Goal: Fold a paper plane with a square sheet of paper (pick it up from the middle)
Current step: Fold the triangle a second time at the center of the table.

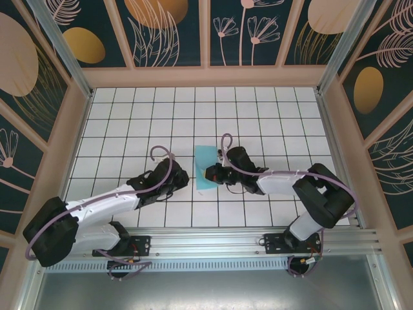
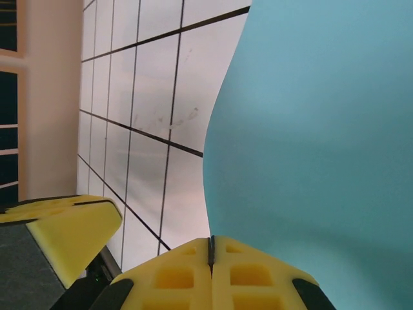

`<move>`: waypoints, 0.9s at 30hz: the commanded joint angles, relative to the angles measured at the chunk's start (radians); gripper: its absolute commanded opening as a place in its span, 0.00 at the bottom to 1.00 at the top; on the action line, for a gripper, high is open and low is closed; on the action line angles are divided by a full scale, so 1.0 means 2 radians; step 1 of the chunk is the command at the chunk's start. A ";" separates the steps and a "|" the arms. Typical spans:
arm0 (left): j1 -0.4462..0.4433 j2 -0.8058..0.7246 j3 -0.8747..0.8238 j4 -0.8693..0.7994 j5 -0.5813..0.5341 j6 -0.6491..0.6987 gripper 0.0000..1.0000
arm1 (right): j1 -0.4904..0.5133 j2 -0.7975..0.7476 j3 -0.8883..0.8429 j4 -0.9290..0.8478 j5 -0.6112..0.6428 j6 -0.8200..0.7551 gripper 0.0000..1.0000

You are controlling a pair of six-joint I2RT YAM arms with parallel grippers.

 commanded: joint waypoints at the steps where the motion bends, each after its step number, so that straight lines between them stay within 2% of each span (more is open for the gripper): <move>1: 0.000 -0.018 -0.013 -0.001 -0.022 -0.036 0.14 | 0.031 -0.026 -0.007 0.050 0.082 0.093 0.00; 4: 0.000 -0.027 -0.026 0.004 -0.015 -0.042 0.14 | 0.050 -0.026 0.001 0.060 0.102 0.115 0.00; 8: 0.001 -0.046 -0.040 0.004 -0.020 -0.050 0.14 | 0.076 -0.055 0.003 0.052 0.160 0.126 0.00; 11: 0.000 -0.059 -0.043 0.000 -0.026 -0.049 0.14 | 0.083 -0.061 0.030 -0.014 0.182 0.105 0.00; 13: 0.001 -0.062 -0.045 0.001 -0.029 -0.050 0.14 | 0.083 -0.047 0.036 -0.035 0.174 0.099 0.00; 22: 0.000 -0.024 -0.054 0.035 -0.018 -0.055 0.13 | 0.083 0.004 -0.004 0.022 0.116 0.110 0.00; 27: 0.001 0.012 -0.051 0.065 0.006 -0.055 0.12 | 0.082 0.012 -0.010 0.034 0.110 0.115 0.00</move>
